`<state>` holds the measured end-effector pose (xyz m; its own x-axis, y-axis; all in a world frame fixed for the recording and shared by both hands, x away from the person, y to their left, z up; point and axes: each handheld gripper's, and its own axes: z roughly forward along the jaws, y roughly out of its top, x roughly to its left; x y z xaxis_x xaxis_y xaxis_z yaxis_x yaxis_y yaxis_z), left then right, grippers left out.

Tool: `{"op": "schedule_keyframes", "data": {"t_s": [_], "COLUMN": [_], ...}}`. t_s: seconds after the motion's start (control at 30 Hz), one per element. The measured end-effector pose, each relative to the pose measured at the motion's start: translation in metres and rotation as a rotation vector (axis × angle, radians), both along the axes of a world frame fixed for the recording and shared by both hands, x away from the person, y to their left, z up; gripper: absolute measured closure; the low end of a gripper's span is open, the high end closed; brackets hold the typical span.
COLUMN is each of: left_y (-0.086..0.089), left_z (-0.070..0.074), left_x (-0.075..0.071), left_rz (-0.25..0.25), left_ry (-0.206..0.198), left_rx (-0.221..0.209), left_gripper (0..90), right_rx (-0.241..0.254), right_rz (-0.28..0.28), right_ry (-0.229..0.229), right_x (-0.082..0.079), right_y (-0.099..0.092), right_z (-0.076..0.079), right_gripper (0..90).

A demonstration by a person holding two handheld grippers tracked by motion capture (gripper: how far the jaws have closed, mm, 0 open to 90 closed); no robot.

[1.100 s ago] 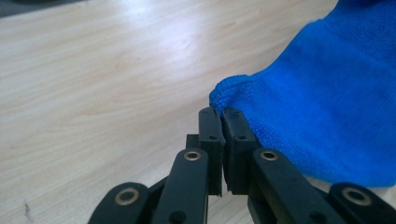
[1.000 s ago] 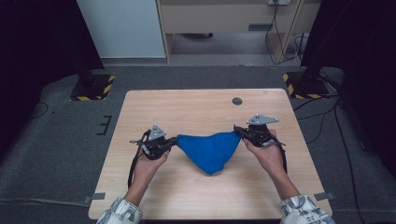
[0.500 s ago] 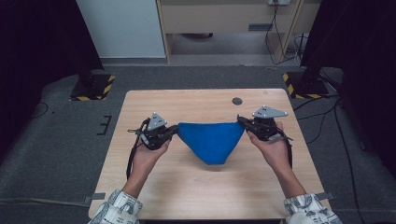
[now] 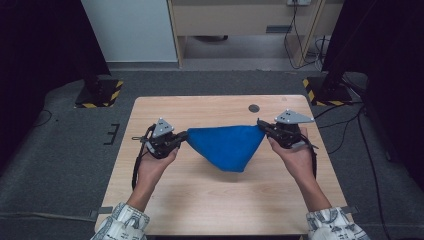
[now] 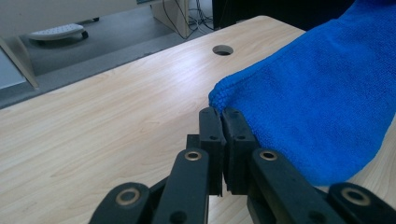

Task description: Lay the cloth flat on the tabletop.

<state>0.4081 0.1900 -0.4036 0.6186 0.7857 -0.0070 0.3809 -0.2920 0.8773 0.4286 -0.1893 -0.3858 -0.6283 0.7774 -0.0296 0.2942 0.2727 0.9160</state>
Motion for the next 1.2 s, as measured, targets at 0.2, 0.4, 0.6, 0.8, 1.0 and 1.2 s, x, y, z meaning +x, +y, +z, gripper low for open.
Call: {"op": "schedule_keyframes", "data": {"t_s": [0.2, 0.4, 0.6, 0.8, 1.0, 1.2], "left_y": [0.0, -0.001, -0.003, -0.001, 0.002, 0.005], "left_z": [0.015, 0.023, 0.015, 0.011, 0.018, 0.026], "left_x": [-0.004, -0.006, 0.004, 0.006, -0.005, -0.011], "left_rz": [-0.006, -0.009, -0.001, 0.001, -0.01, -0.016], "left_ry": [-0.024, -0.041, -0.019, -0.009, -0.03, -0.046], "left_rx": [-0.004, 0.0, 0.004, -0.018, -0.029, -0.04], "left_gripper": [87.7, 87.7, 87.7, 87.8, 87.8, 87.9], "right_rx": [0.008, 0.008, 0.0, -0.001, 0.011, 0.022], "right_rz": [-0.006, -0.011, -0.024, -0.03, -0.024, -0.024], "right_ry": [-0.034, -0.054, -0.042, -0.039, -0.059, -0.077], "right_x": [-0.006, -0.01, -0.003, 0.001, -0.009, -0.016], "right_y": [-0.002, -0.005, -0.005, -0.005, -0.007, -0.008], "right_z": [0.012, 0.019, 0.013, 0.01, 0.015, 0.022], "right_gripper": [88.1, 88.1, 88.1, 88.1, 88.0, 88.0]}}
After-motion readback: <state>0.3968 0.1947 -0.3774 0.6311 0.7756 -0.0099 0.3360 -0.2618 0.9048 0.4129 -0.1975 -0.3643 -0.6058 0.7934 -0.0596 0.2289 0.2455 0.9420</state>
